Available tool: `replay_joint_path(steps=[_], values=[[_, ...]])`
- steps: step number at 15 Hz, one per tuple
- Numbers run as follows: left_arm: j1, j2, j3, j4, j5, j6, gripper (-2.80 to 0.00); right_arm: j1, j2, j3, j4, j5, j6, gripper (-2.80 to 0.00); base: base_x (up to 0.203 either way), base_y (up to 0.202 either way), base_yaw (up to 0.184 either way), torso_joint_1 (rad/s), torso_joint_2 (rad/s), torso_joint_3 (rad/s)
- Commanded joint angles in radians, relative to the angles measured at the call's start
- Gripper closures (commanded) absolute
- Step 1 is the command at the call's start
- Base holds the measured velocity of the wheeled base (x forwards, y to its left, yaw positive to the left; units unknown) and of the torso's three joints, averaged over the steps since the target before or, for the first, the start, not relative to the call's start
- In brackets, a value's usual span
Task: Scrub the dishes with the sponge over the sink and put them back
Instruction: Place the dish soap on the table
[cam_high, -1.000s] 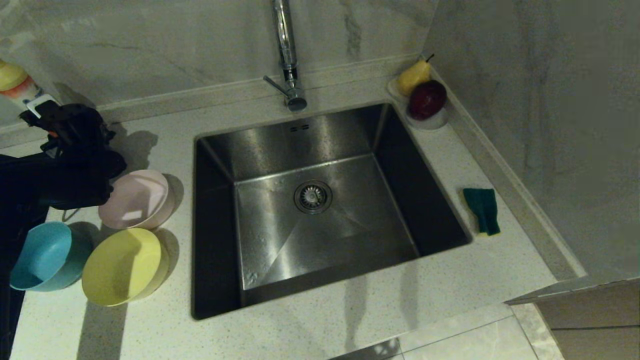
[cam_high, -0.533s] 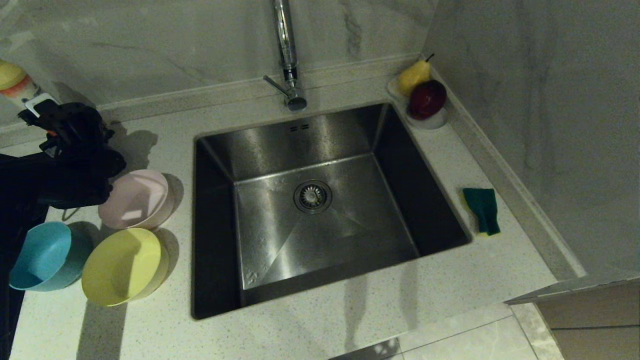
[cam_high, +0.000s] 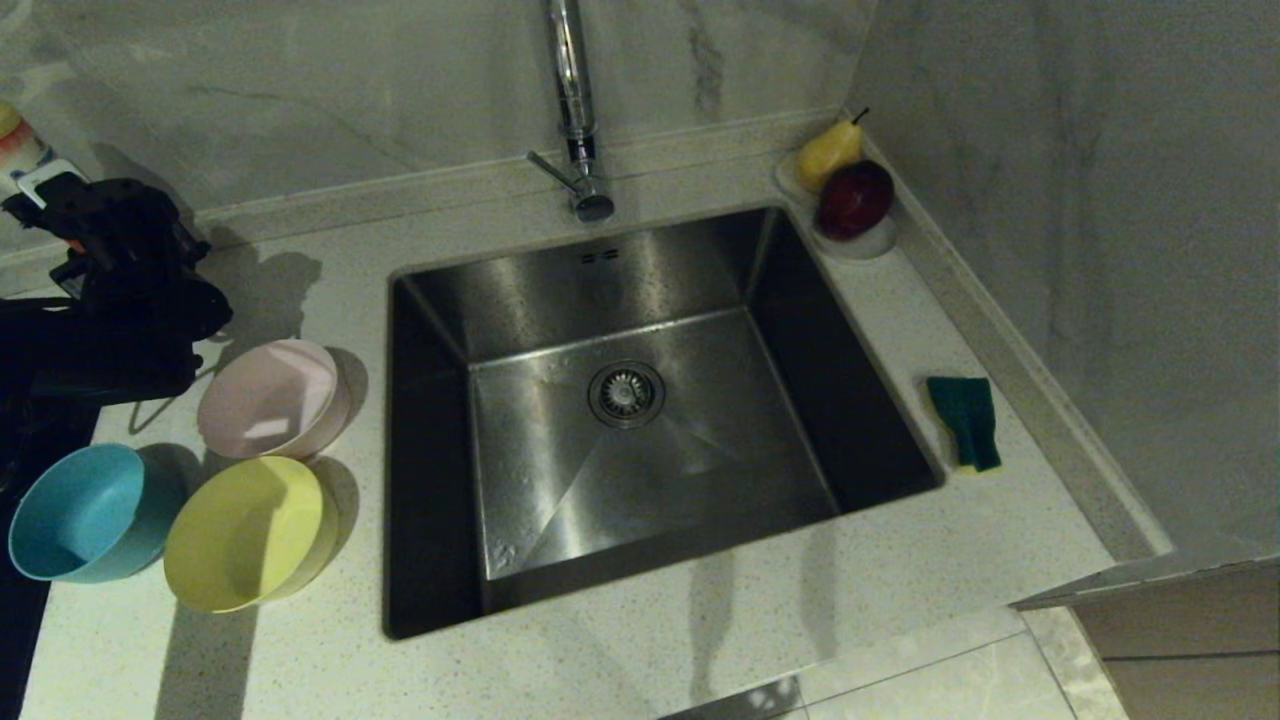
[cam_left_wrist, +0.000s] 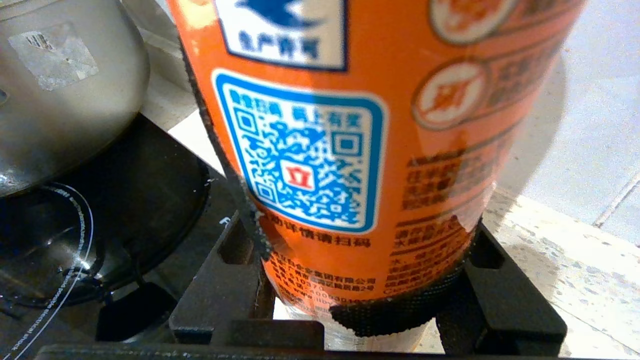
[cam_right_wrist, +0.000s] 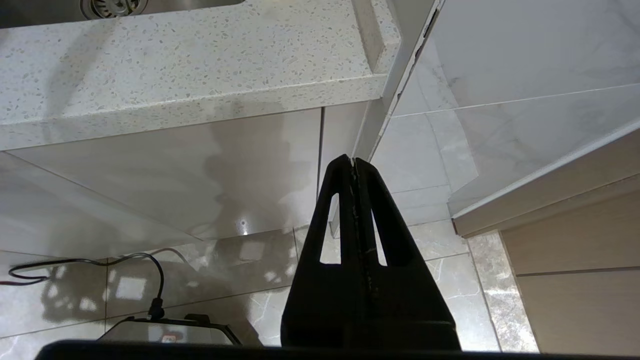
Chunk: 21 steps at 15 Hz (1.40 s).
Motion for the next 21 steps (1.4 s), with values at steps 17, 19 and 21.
replay_joint_path(steps=[17,19,21], values=[[-0.009,0.021,0.008,-0.017,0.034,-0.024,-2.8,0.0,0.001,0.0,0.0,0.0,0.0,0.0,0.0,0.0,0.0,0.0,0.0,0.0],[-0.009,-0.048,0.011,0.004,0.028,-0.03,-2.8,0.0,0.001,0.0,0.0,0.0,0.0,0.0,0.0,0.0,0.0,0.0,0.0,0.0],[-0.01,-0.134,0.013,0.058,0.024,-0.034,-2.8,0.0,0.001,0.0,0.0,0.0,0.0,0.0,0.0,0.0,0.0,0.0,0.0,0.0]])
